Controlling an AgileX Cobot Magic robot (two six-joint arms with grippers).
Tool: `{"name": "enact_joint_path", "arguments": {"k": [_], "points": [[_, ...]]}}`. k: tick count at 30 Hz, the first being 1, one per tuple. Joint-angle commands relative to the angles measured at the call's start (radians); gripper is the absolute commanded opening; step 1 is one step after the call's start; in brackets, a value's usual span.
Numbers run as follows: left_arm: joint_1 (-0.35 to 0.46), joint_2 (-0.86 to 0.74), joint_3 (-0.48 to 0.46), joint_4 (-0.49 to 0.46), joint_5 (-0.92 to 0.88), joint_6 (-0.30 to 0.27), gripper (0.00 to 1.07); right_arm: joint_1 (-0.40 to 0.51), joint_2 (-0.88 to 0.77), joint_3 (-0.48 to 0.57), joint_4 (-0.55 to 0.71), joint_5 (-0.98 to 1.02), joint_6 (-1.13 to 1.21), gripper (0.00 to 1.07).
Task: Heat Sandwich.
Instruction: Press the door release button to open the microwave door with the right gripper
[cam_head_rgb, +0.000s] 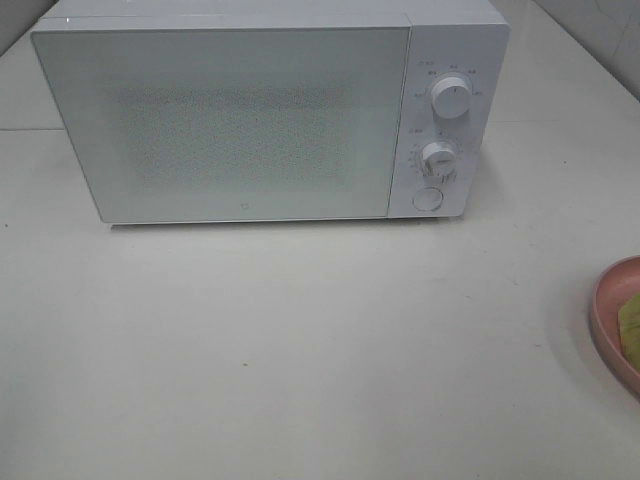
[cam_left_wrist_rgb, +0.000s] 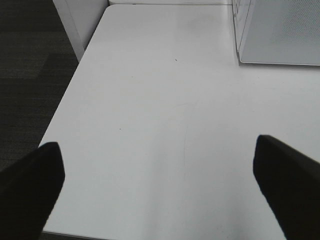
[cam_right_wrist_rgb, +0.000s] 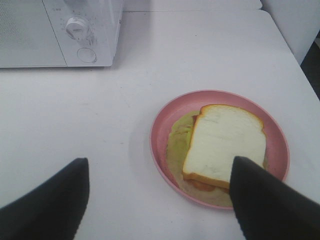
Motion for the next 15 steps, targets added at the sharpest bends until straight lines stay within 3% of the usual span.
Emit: {"name": "enact_joint_path", "arguments": {"k": [1,15], "points": [[0.004,-0.029,0.003,0.002,-0.011,0.001,0.98,-0.004,-0.027,0.004,0.003,-0.01,0.0,0.75],[0.004,-0.029,0.003,0.002,-0.011,0.001,0.98,-0.004,-0.027,-0.002,0.006,-0.018,0.0,0.75]]}}
